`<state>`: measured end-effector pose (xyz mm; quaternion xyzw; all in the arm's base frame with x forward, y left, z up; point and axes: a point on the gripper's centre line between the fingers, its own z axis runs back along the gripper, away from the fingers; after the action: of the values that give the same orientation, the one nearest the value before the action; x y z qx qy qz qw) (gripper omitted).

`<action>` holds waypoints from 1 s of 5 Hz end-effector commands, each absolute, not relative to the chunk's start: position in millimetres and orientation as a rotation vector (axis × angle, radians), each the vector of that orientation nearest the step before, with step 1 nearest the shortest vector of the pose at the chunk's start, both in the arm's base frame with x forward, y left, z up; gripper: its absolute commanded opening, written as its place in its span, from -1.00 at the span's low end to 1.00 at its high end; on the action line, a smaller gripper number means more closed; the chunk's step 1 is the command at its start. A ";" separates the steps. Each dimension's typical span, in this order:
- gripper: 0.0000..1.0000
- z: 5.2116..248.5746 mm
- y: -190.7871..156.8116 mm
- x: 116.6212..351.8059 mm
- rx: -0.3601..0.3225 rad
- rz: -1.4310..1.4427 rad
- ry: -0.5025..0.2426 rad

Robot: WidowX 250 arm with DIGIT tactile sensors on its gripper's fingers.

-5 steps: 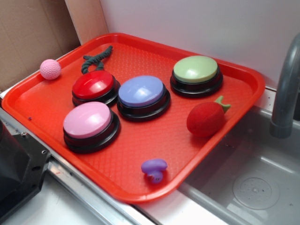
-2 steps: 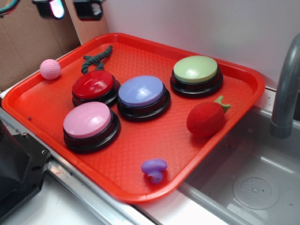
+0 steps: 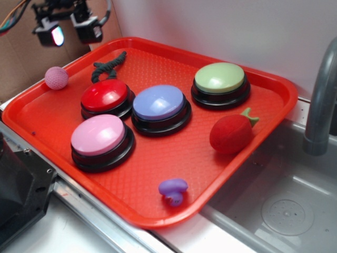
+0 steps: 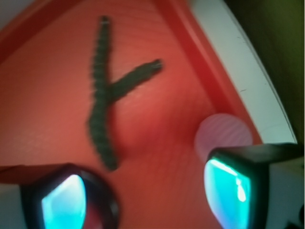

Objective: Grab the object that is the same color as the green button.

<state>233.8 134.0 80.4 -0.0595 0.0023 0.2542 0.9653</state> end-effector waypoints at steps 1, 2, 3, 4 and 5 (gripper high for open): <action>1.00 34.8 104.0 247.4 -0.157 0.405 0.012; 1.00 26.5 89.3 247.1 -0.144 0.397 0.046; -1.00 20.5 82.8 250.0 -0.097 0.385 0.056; -1.00 22.1 78.6 250.8 -0.102 0.396 0.071; -1.00 41.9 81.8 256.8 -0.097 0.399 0.049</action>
<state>249.2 78.5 27.3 -0.0495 0.0615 0.2132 0.9738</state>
